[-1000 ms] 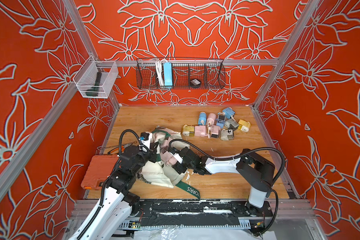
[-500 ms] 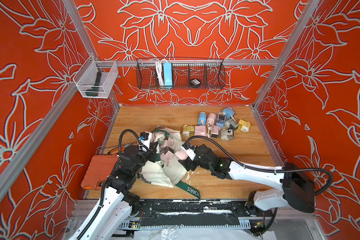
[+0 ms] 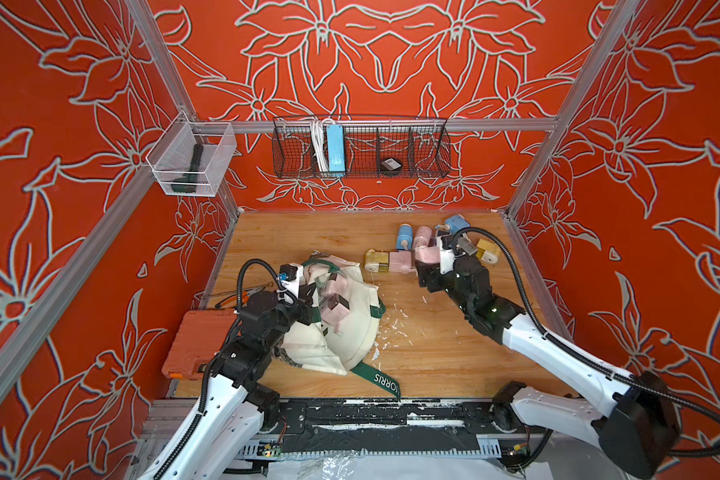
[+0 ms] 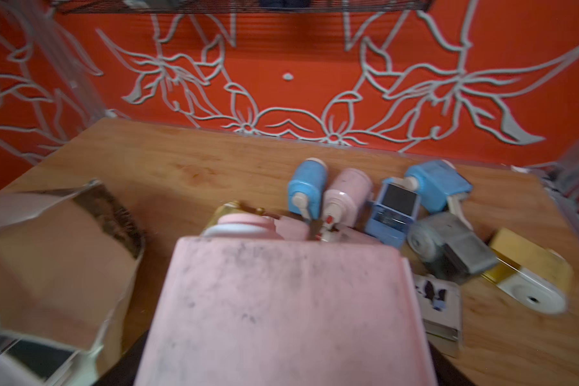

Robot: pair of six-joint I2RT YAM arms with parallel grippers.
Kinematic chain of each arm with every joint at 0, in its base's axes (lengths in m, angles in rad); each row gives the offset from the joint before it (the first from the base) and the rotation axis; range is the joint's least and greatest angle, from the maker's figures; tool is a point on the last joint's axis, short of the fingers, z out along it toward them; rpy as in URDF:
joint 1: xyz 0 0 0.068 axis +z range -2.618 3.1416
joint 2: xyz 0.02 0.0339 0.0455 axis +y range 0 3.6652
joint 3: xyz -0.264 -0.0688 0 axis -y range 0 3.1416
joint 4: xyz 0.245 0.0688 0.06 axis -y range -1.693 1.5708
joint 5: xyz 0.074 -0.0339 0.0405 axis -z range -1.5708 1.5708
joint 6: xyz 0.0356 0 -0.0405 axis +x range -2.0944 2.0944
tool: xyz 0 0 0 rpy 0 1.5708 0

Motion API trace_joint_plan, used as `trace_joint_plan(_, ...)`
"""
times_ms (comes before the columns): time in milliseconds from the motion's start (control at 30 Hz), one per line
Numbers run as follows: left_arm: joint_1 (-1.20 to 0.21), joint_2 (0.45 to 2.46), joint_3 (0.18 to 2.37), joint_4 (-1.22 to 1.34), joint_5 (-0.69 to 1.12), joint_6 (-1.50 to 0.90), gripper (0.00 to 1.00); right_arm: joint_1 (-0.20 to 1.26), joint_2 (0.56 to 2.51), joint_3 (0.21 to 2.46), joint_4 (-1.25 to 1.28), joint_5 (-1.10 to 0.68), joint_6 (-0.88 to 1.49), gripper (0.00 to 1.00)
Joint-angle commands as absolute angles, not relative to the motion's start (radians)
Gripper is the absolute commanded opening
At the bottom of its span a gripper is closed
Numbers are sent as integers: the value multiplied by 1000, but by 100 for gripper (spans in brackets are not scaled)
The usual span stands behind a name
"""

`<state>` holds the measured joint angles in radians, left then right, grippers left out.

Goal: Take out the pencil sharpeners from the tote bags
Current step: Pick up the pencil sharpener from the canvas bag, then place the pencil sharpener at the center of the board.

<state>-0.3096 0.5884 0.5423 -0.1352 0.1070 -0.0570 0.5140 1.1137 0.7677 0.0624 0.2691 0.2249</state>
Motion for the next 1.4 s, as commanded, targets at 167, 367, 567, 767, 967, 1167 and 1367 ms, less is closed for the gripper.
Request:
trace_joint_plan(167,-317,574,549,-120,123,-67,0,254,1165,785,-10,371,432,54)
trace_joint_plan(367,-321,572,549,-120,123,-67,0,107,1287,798,-40,306,481,53)
trace_joint_plan(567,-322,575,549,-120,123,-67,0,28,1424,854,-76,264,479,53)
trace_joint_plan(767,-324,579,550,-118,124,-67,0,-7,1518,892,-89,265,454,53)
trace_joint_plan(967,-325,587,548,-117,127,-69,0,-34,1631,1004,-171,245,442,55)
trace_joint_plan(1167,-332,616,551,-116,141,-71,0,-58,1711,1093,-265,221,443,58)
trace_joint_plan(1367,-333,615,549,-115,135,-69,0,-86,1807,1190,-363,109,426,58)
